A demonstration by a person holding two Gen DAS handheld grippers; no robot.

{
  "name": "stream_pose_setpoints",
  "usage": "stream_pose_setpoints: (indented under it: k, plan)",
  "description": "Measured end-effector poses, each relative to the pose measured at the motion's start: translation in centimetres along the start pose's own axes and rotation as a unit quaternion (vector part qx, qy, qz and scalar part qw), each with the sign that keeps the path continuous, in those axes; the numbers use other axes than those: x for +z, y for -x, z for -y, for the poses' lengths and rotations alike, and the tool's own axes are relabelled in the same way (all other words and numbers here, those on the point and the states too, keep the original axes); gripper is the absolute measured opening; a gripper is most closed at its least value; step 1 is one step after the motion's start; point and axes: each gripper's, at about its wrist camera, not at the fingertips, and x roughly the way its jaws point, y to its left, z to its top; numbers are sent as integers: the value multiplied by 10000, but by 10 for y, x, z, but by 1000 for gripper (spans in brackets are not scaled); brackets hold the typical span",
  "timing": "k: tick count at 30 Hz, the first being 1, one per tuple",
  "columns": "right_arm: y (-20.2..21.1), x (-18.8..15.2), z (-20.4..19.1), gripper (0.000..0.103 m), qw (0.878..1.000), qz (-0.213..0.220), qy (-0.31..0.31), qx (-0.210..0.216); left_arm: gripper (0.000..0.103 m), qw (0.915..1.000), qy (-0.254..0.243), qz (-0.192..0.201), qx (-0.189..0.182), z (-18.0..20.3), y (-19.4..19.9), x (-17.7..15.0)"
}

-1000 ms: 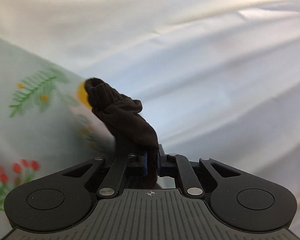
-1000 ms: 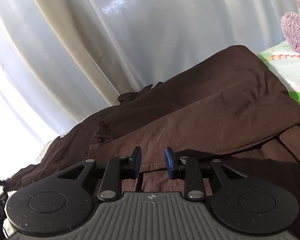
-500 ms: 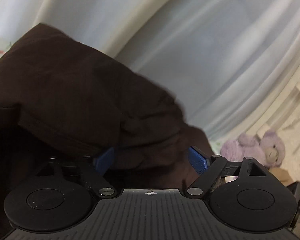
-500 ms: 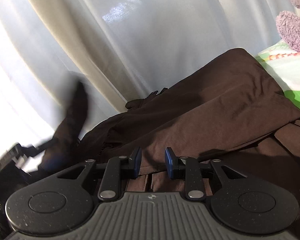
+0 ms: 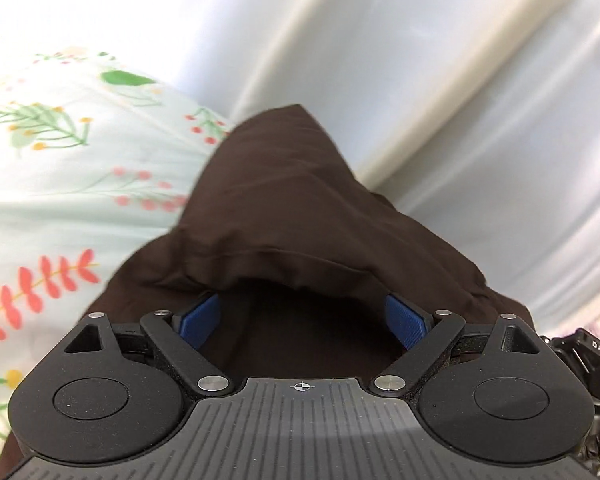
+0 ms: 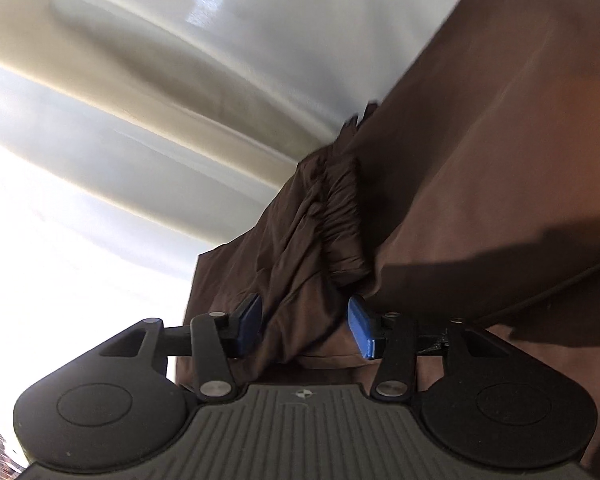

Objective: Fold large clothes

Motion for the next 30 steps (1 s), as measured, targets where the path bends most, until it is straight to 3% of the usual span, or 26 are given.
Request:
stream_pose_setpoints:
  k: [3, 7, 9, 13, 15, 18, 20, 21, 23, 24, 26, 27, 30]
  plan:
    - [-17, 1, -2, 54, 9998, -3, -151, -111, 92, 9999, 133, 52, 26, -3, -1, 3]
    - [-23, -1, -21, 22, 9972, 27, 501, -562, 92, 9998, 115, 102, 120, 1, 2, 0]
    - [-8, -4, -36, 18, 9936, 327, 924, -564, 92, 9998, 49, 81, 195, 2, 13, -8]
    - [34, -14, -60, 17, 9710, 1104, 1922, -898, 92, 9993, -225, 49, 306, 13, 24, -3]
    - [38, -20, -54, 17, 9598, 1049, 2209, -1378, 92, 9991, -311, 103, 279, 21, 32, -1]
    - [22, -22, -34, 21, 9520, 580, 2345, -1880, 93, 9987, -404, 188, 242, 33, 34, 4]
    - [31, -22, -33, 24, 9562, 726, 2264, -1706, 93, 9982, -490, 200, 267, 42, 31, 10]
    - [38, -21, -37, 31, 9552, 883, 2279, -1670, 94, 9980, -521, 256, 264, 45, 30, 12]
    - [48, -21, -51, 32, 9387, 1212, 2595, -1920, 94, 9974, -570, 374, 251, 51, 28, 18]
    - [49, -24, -61, 32, 9227, 1448, 2872, -2128, 95, 9970, -558, 448, 285, 55, 25, 21]
    - [41, -29, -82, 28, 8893, 1749, 3495, -2377, 96, 9967, -519, 578, 228, 63, 17, 27]
    - [32, -30, -90, 20, 8818, 1739, 3713, -2331, 96, 9965, -509, 620, 213, 67, 8, 30]
    - [-9, -30, -110, 6, 8940, 1332, 3876, -1810, 96, 9946, -732, 724, 151, 80, -30, 33]
